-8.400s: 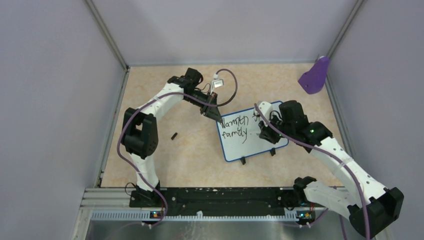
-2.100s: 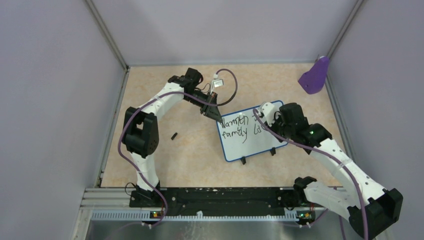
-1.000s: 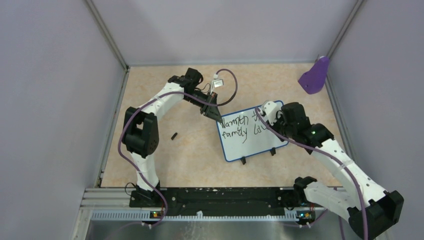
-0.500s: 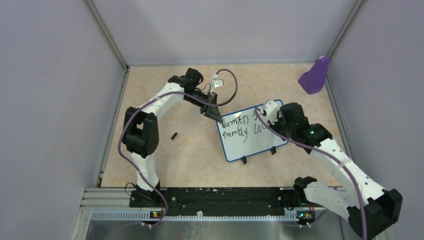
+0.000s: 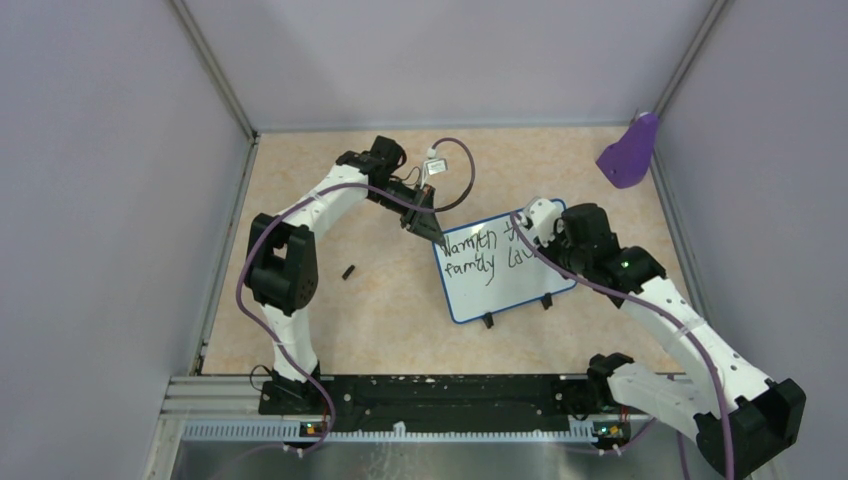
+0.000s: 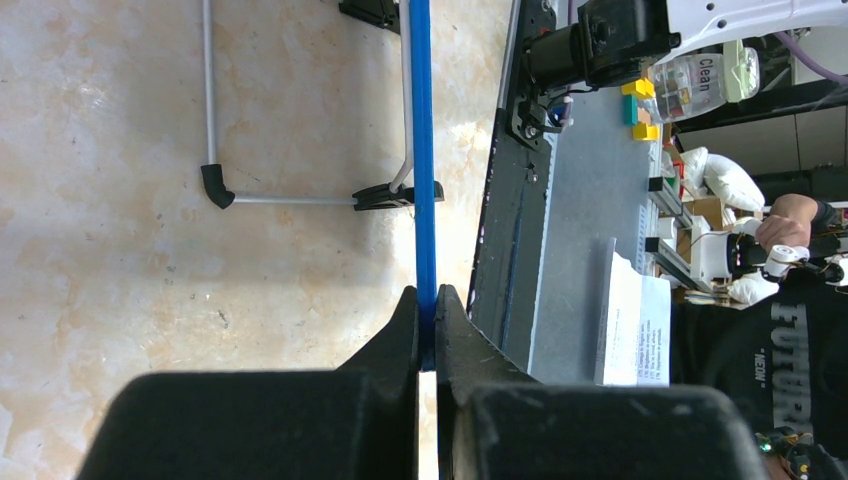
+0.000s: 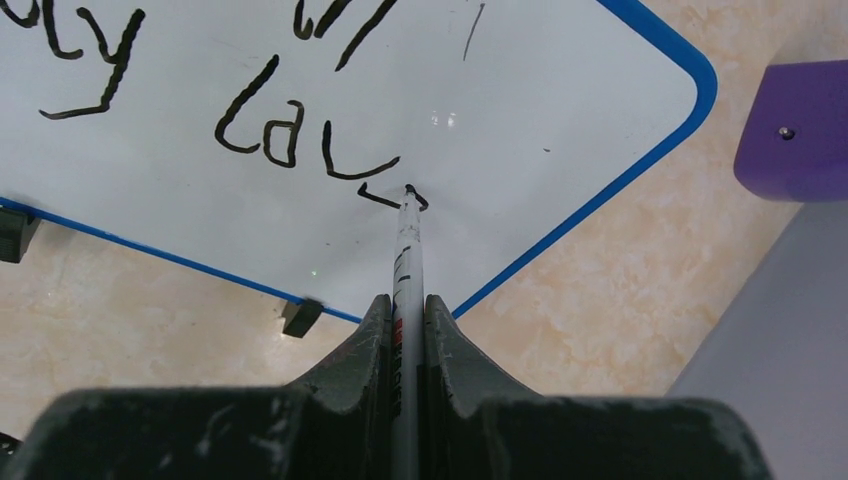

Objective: Write a sentence on the whiteboard

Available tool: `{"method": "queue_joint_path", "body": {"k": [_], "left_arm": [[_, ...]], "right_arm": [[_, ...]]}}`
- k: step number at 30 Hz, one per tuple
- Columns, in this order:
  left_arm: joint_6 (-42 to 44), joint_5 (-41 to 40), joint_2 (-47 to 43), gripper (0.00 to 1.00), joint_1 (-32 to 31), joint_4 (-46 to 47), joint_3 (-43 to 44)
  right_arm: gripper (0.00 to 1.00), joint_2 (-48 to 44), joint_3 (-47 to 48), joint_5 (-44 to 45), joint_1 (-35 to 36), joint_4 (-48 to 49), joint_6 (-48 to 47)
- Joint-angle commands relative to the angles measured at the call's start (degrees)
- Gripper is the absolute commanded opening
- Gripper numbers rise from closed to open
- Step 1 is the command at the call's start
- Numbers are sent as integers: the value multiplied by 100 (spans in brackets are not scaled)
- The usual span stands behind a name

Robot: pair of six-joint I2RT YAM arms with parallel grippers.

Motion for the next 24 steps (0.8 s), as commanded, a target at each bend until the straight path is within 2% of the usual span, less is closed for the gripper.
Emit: {"method": "queue_joint_path", "body": {"k": [1,15,24], "left_arm": [[278,-201,150,0,2,99,129],[288,-208,153,0,2,87,132],[287,-225,164,0,2,87,130]], "right_arm": [[0,-49,267,-454,-59,200,3],[0,250,28,-572,-46,-256,-415],[0,165,131,142,-48,-261,-498]]}}
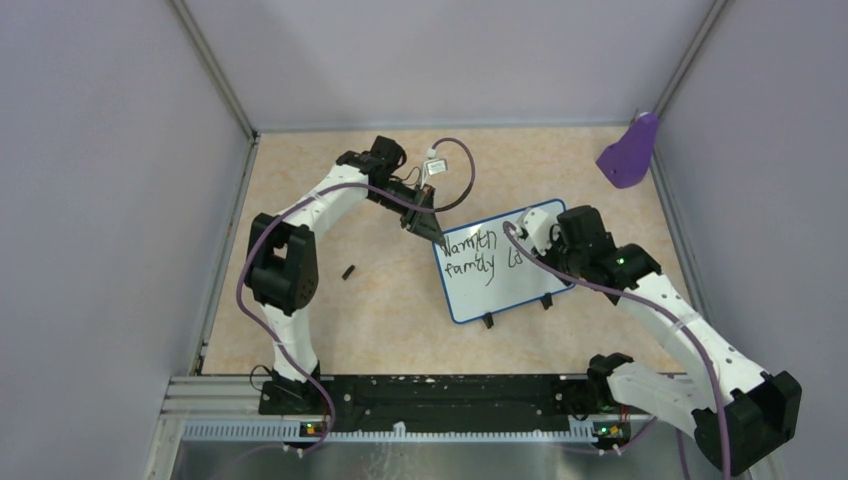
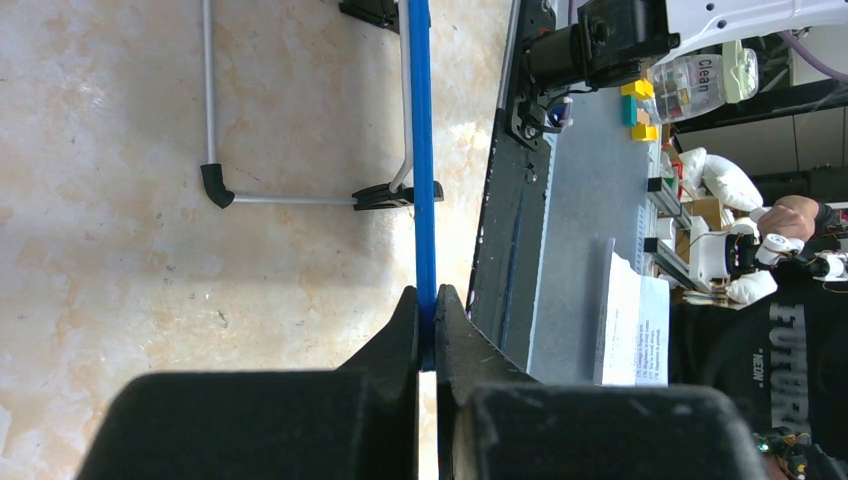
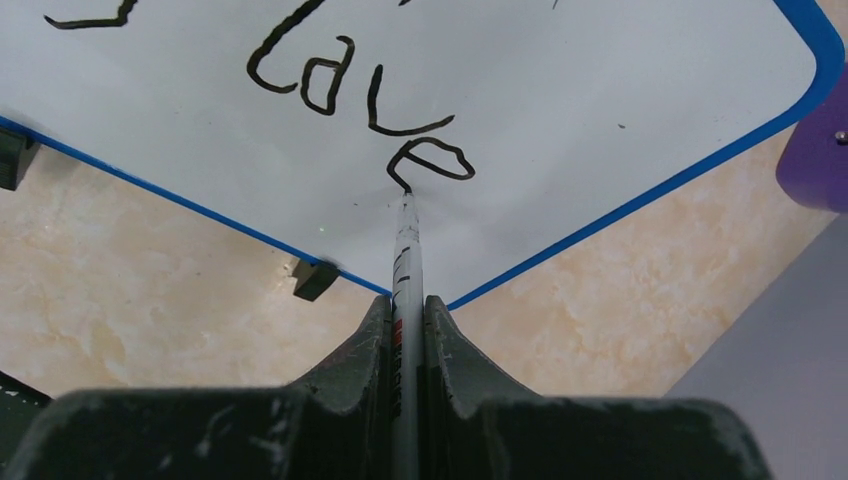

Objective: Write a sentence on the whiteboard
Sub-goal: Write a sentence on the whiteboard, then put down the whiteboard on the whiteboard stand.

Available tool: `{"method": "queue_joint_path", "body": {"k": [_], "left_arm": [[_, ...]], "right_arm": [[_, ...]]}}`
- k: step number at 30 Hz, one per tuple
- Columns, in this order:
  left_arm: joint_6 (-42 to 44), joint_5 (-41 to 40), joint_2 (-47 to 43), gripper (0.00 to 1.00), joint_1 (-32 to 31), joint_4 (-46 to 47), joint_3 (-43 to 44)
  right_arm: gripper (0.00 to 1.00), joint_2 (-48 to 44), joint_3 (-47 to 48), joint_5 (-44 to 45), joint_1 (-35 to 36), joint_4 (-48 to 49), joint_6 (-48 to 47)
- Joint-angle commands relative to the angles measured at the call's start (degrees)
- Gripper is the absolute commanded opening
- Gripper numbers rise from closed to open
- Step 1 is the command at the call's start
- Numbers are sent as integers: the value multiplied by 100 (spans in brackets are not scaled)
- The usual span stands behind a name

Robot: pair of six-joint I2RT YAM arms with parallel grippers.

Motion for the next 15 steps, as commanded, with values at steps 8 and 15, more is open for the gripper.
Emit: {"method": "queue_joint_path", "body": {"k": [8,15], "left_arm": [[285,-202,133,0,2,108,123],[286,-201,116,0,2,100,120]], "right_arm": [[0,-166,409,495,-40,-146,-78],[0,-179,447,624,-40,-203,-96]]}}
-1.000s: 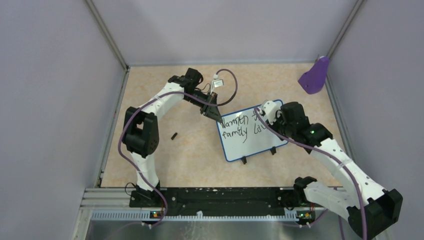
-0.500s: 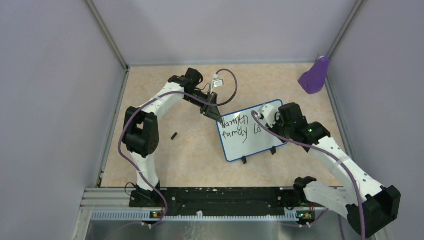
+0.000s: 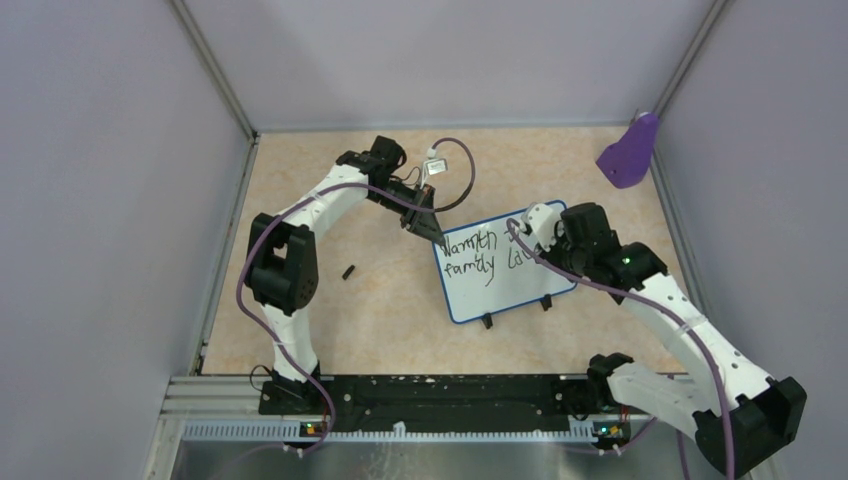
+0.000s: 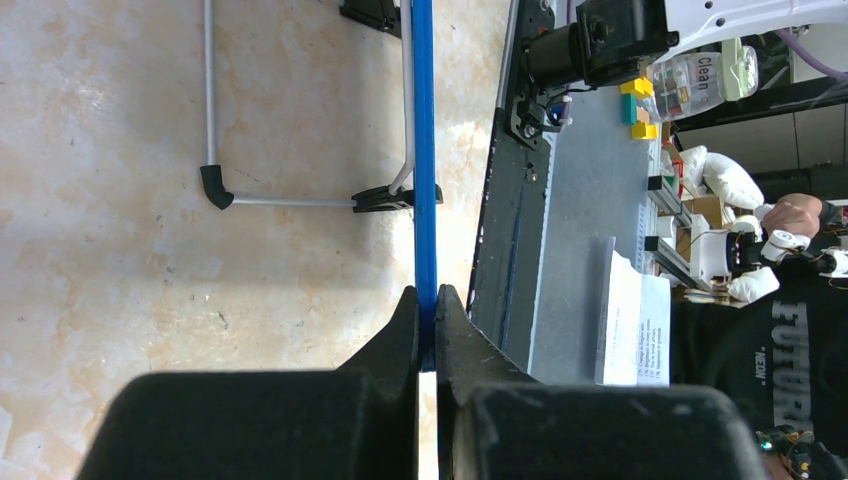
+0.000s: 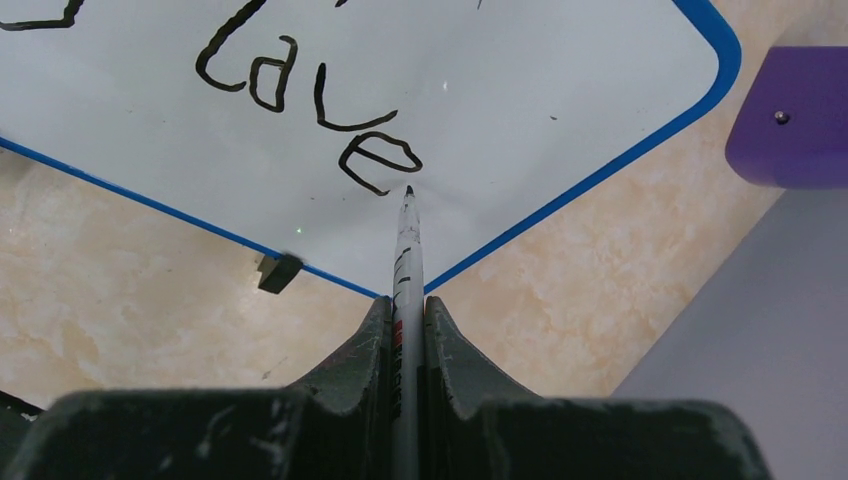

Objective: Write a sentence on the whiteboard
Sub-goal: Put down the whiteboard on the whiteboard stand.

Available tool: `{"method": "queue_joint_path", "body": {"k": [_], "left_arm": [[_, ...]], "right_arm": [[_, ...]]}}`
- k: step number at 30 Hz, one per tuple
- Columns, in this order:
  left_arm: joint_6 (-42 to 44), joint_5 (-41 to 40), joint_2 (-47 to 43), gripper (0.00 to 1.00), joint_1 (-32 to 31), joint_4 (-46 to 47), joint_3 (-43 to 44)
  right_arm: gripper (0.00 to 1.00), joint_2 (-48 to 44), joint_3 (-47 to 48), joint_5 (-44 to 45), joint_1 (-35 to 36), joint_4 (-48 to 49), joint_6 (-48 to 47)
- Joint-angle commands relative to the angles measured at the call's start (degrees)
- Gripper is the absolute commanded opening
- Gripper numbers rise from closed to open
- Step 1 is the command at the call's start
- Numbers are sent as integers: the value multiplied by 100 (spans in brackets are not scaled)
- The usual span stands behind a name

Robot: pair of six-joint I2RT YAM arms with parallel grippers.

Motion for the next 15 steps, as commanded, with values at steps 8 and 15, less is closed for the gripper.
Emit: {"method": "queue_joint_path", "body": {"k": [8,15], "left_arm": [[285,-253,118,0,2,94,94],[302,-278,124,0,2,108,77]], "right_arm": [[0,115,-92,390,-40,381,-122],[0,124,-140,389,-40,277,-144]]}}
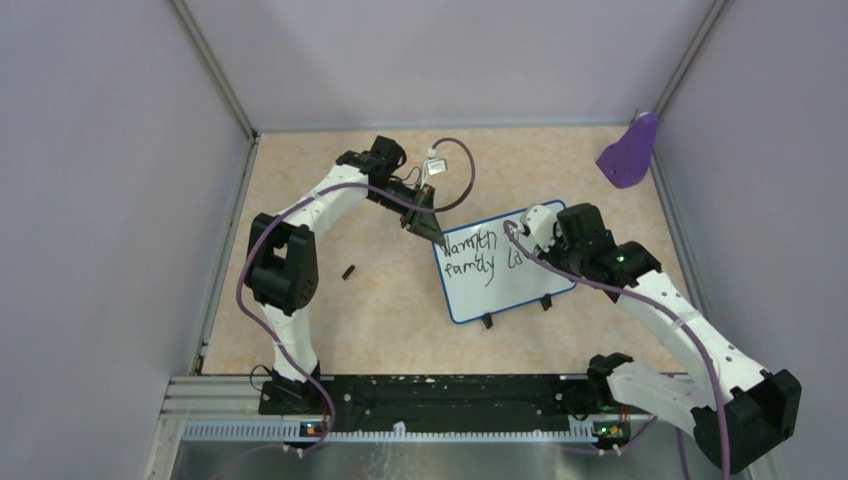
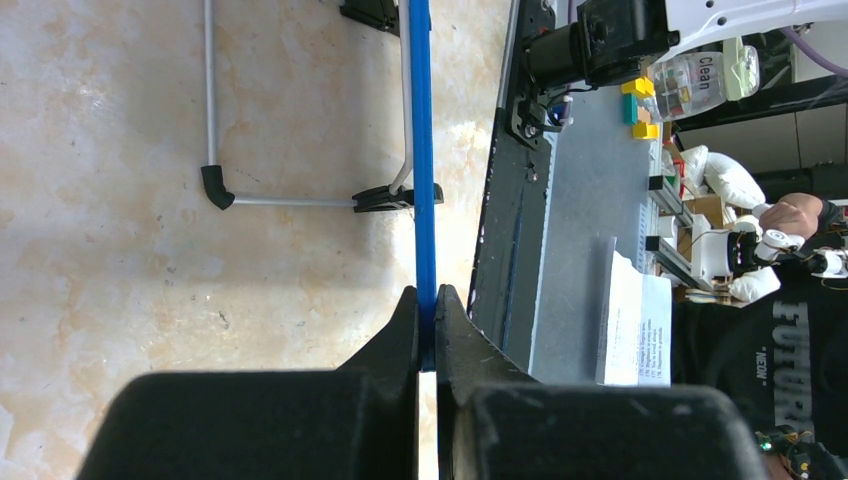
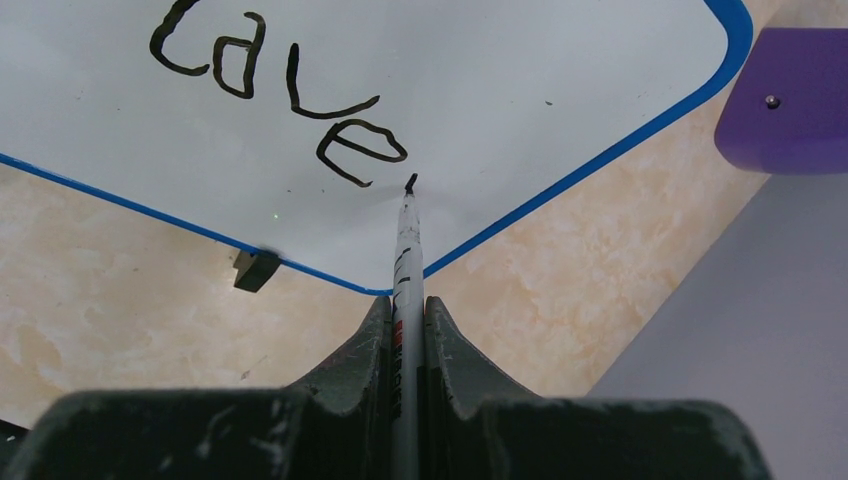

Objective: Write a sentence on the whiteboard
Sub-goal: Put down the whiteboard on the whiteboard stand, then pick up the pen cap from the center of the board.

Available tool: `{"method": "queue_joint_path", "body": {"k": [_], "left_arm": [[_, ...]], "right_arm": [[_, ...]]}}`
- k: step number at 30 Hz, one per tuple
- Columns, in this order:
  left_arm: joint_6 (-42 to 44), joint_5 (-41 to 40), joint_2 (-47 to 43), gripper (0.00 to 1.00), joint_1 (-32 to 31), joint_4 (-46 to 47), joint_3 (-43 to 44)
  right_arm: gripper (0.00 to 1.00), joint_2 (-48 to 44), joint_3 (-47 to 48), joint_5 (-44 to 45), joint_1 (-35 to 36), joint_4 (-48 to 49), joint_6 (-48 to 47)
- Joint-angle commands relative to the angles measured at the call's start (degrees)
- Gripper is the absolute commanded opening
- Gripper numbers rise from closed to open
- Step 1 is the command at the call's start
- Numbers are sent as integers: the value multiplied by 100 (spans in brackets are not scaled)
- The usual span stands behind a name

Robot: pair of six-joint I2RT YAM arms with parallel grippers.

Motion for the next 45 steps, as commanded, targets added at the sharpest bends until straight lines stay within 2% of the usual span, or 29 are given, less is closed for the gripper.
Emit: {"method": "queue_joint_path", "body": {"k": [1,7,9,13,17,18,22,27,30,35,39,45], "left_arm": [[275,-280,129,0,3,120,79],[165,-296,78,0,4,207,82],[117,-321,28,10,2,267,91],[-16,-404,-127,37,2,284,373],[-260,-410,-292,56,2,314,847],[-316,-437,-335,64,6,330,945],[-464,-725,-679,77,232,434,1154],[-296,-994,-1234,80,1233,347,973],[272,-1649,-1514,79,1737,-168,761],[1111,-2393,-1995,74,2475,-505,-414],[1633,-3170,-2245,71,2616,-422,-1465],[1927,-3795,-2424,71,2603,387,-2860]], "right_arm": [[0,-20,8,83,-40,101,-39],[0,-156,496,-292,-40,-152,86],[0,-221,723,-457,-40,-215,103],[0,-344,1288,-920,-40,-354,206],[0,-287,1877,-1489,-40,-423,395],[0,-266,1984,-1624,-40,-412,469],[0,-202,2249,-2154,-40,-264,793],[0,68,2323,-2823,-40,-31,1180],[0,195,2219,-3175,-40,173,1388],[0,323,2047,-3588,-38,470,1580],[0,444,2034,-3991,-40,485,1665],[0,506,2010,-4281,-40,447,1717]]}}
